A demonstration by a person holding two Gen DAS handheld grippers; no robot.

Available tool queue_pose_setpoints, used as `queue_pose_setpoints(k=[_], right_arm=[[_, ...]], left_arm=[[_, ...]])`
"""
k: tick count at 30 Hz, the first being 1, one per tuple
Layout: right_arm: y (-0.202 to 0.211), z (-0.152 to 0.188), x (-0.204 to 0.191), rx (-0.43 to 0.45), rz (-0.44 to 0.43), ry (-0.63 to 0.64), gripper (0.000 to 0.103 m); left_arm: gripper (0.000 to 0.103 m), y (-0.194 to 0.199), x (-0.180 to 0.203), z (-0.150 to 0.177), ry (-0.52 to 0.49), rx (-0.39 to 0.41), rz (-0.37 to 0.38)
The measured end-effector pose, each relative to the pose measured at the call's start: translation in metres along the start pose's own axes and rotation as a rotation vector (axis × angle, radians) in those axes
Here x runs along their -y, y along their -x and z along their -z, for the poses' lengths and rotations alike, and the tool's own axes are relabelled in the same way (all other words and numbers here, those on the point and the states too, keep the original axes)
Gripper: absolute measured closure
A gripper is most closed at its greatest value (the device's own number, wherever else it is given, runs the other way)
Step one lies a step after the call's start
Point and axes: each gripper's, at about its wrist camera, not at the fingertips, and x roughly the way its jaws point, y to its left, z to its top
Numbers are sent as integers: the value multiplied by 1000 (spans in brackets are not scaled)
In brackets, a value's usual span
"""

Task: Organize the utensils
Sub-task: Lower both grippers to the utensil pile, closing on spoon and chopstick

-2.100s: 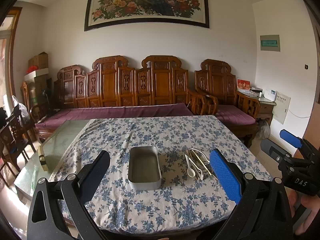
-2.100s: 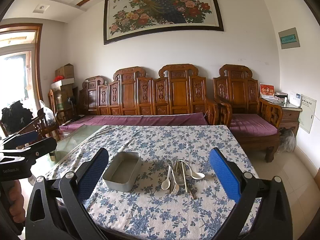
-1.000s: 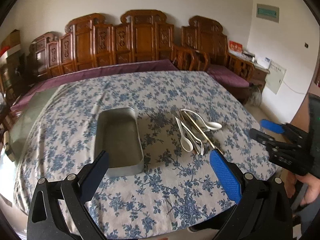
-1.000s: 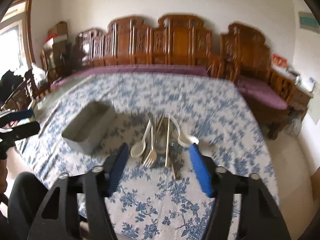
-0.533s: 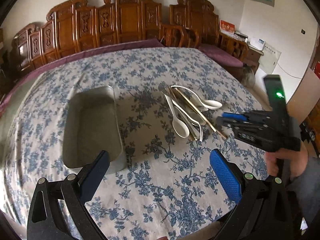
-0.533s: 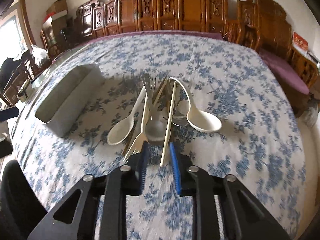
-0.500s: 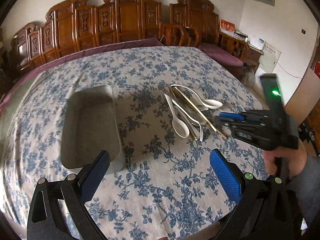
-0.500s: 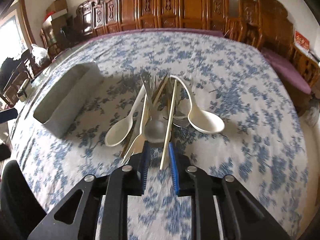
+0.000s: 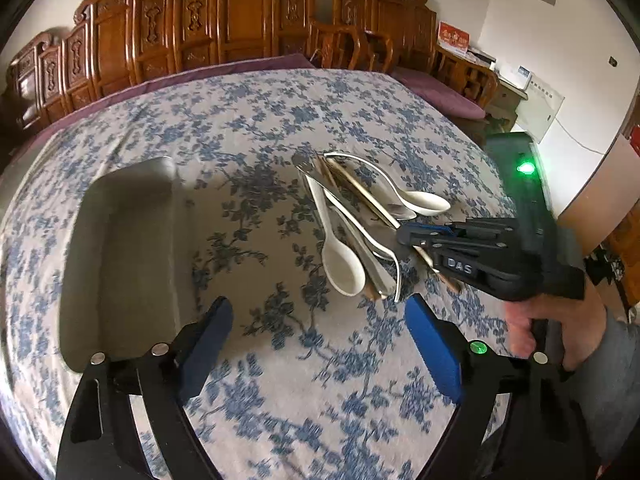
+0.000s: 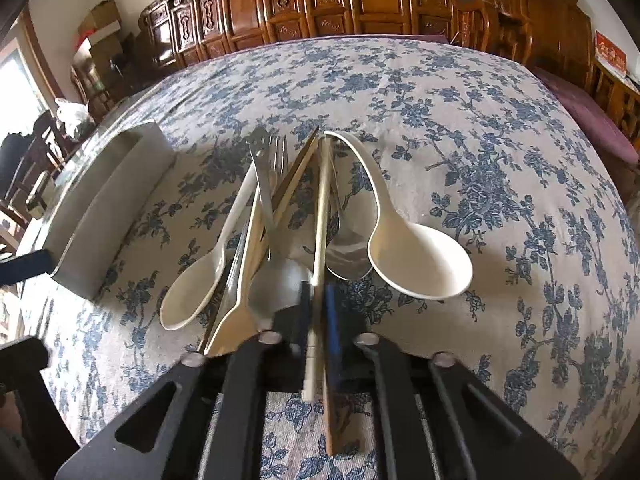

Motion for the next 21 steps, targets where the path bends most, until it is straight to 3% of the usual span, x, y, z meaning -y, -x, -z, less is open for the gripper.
queue_pose_setpoints(k=[4,9,14,18,21], right_arm=[[10,3,3,33,-18,-8,97],[22,4,9,76,-21,-23,97],[27,5,14,96,-5,-32,97],[26,4,15,100,-4,-25,97],[26,3,14,104,-3,-21,97]], left_arm=[[21,-15,7,-9,-11,-10,-9],[33,-41,10,-24,-9,-48,-7],[52,-75,8,-40,12,-101,-4],[59,-95,5,-50,24,-123,-20],[69,-108,5,-56,26,-153,-24]])
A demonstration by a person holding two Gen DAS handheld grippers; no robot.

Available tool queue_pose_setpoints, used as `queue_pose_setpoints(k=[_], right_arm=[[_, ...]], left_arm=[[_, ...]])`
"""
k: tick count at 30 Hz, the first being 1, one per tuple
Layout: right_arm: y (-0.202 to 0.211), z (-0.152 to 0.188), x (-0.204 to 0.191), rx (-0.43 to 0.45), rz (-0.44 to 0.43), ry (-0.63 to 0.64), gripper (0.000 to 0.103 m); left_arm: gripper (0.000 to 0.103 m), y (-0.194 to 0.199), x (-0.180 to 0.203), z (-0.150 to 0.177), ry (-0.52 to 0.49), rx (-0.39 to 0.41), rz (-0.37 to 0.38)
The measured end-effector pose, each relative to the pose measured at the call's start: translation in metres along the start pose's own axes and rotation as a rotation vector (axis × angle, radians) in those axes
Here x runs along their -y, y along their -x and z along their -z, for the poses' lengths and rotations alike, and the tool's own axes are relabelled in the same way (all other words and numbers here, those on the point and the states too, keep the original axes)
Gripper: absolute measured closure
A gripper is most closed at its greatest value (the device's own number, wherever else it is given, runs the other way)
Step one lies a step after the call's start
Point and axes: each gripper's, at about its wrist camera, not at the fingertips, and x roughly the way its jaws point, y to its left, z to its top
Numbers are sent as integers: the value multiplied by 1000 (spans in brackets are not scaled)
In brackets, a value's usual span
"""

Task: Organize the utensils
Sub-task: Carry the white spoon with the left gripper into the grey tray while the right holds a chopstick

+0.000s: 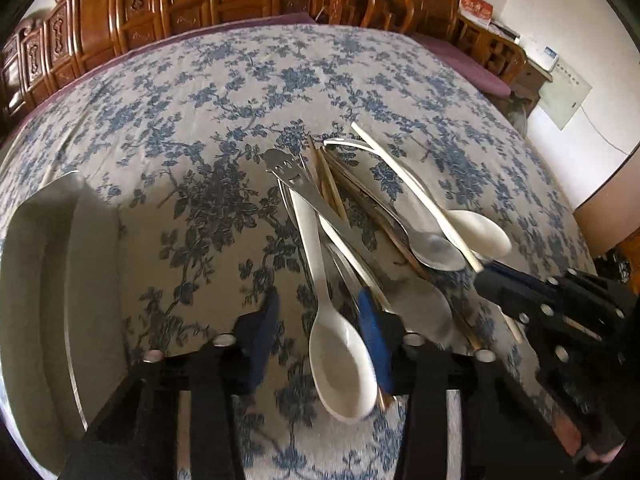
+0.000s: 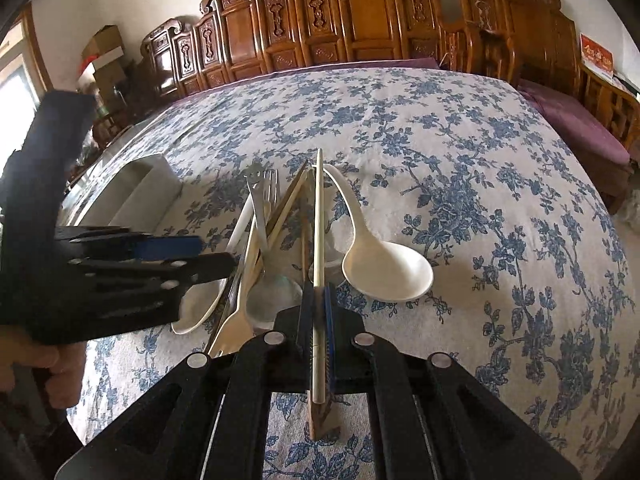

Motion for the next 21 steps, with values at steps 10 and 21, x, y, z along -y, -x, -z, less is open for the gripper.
queue_pose_setpoints(k=[10,21], right_arm=[[3,-1,0,14,-2,-16,97],[4,2,-2,8,9,-9,97]], left_arm=[[77,-7,-7,-11,49,-23,8],[97,-11,-11,-9,46,-32,-16]])
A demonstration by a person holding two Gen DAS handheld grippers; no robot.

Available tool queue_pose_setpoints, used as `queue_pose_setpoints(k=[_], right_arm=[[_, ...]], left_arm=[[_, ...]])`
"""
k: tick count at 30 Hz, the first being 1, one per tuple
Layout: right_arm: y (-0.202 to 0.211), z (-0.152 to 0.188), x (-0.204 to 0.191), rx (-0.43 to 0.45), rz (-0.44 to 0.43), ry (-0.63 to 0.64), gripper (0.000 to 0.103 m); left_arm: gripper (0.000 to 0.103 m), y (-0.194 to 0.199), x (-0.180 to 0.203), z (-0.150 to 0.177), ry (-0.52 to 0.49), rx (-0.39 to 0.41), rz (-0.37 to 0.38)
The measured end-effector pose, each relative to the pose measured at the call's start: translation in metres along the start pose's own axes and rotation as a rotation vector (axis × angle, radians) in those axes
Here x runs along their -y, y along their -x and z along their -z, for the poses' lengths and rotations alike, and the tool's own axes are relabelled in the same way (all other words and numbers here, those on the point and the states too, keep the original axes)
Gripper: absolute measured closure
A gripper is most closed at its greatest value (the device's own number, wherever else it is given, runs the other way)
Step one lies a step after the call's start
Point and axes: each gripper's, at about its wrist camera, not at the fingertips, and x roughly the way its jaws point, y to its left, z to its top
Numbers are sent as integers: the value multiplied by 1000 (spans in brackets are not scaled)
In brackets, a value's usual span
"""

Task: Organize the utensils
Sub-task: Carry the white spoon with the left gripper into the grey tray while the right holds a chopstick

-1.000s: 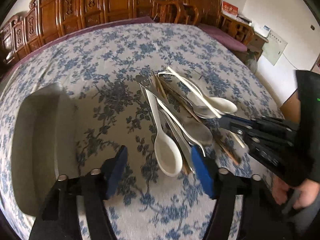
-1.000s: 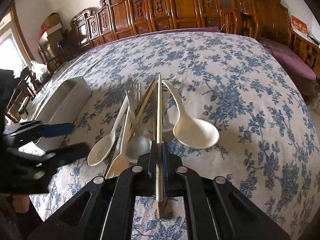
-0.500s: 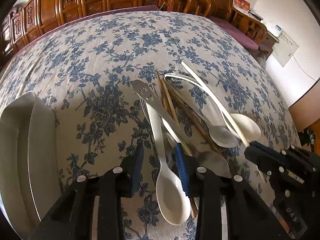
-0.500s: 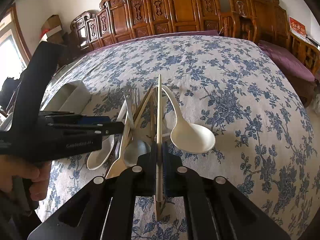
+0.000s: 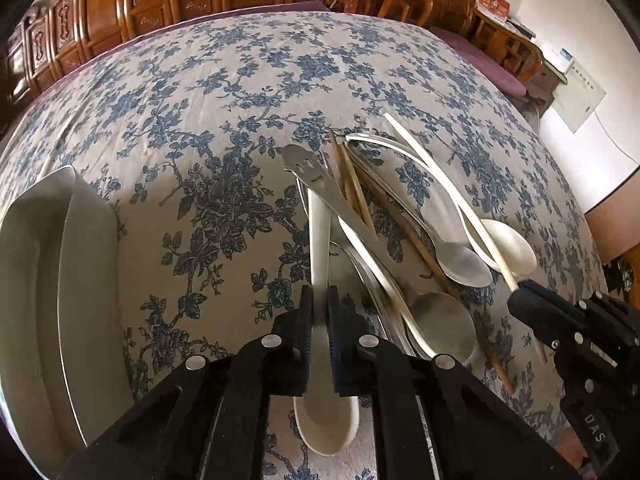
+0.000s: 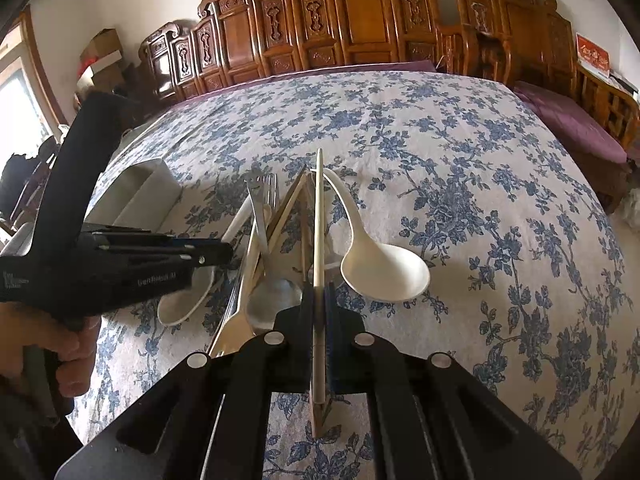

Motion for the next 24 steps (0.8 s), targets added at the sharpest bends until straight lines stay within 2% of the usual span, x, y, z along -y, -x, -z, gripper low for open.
queue_pose_setpoints(k=[11,24], right_arm=[[2,4,-6,0,3,14,97],[23,-10,-41,31,3,77,97]], left_arm=[[97,39,-20,-1,17,80,-40],[97,108,-32,10,-30,167,-14]])
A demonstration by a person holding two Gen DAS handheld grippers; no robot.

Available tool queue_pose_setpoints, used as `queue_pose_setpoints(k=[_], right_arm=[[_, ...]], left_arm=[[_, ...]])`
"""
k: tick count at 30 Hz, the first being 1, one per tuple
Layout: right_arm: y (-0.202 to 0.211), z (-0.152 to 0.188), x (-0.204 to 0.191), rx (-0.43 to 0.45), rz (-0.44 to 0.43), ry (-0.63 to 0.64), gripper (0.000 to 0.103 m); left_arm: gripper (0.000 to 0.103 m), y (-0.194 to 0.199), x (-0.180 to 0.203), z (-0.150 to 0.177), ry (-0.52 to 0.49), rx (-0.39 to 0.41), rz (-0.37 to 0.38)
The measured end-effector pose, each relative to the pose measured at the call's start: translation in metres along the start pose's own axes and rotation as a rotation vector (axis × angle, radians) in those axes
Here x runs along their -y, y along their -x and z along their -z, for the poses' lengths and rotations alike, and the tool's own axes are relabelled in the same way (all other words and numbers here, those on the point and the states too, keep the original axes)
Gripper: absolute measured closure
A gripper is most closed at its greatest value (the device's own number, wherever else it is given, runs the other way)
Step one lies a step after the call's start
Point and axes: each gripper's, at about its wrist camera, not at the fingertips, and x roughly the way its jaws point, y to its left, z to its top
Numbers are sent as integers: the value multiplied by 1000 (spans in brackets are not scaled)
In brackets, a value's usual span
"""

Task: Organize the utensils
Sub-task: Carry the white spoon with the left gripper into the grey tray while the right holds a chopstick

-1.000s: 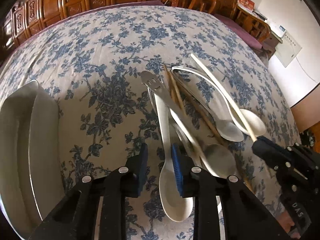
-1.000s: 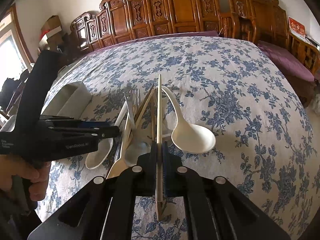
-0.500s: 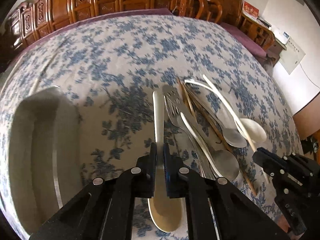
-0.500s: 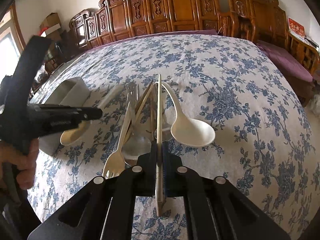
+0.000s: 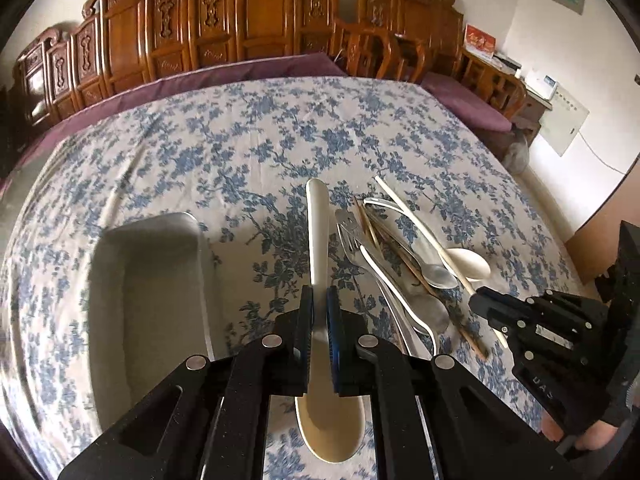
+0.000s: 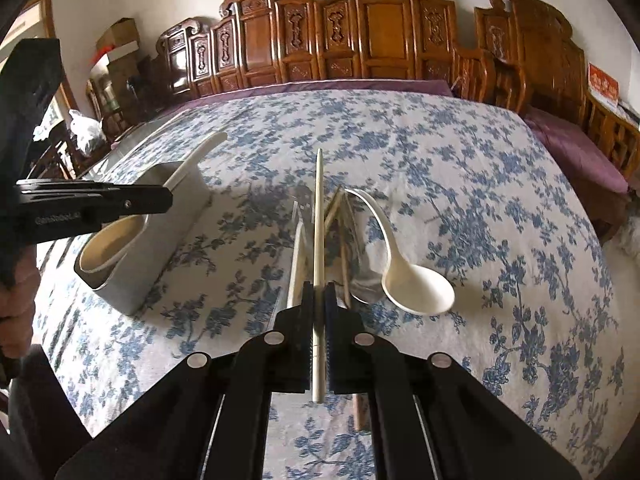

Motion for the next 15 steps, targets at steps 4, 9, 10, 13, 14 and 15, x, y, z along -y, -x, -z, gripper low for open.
queue_pose_setpoints(k=[4,9,10,13,14,15], right_arm=[[7,-5,-17,12,-16,23,97],[12,-10,-42,22,-40,54,97],[12,-11,-48,21,-44,62,97],[11,-13,-61,21,-51,79,97],[10,-13,-64,21,-54,81,97],[10,-14,-68,21,-55,84,97]], left_arm=[[97,15,-13,4,-11,15,-15],[97,20,-42,11,8,12,-51],[97,20,-50,13,16,10,-56],[97,17,-70,18,26,-5,-79],[97,15,-77,20,31,-15,-85],[97,12,-83,22,39,-26,-85]])
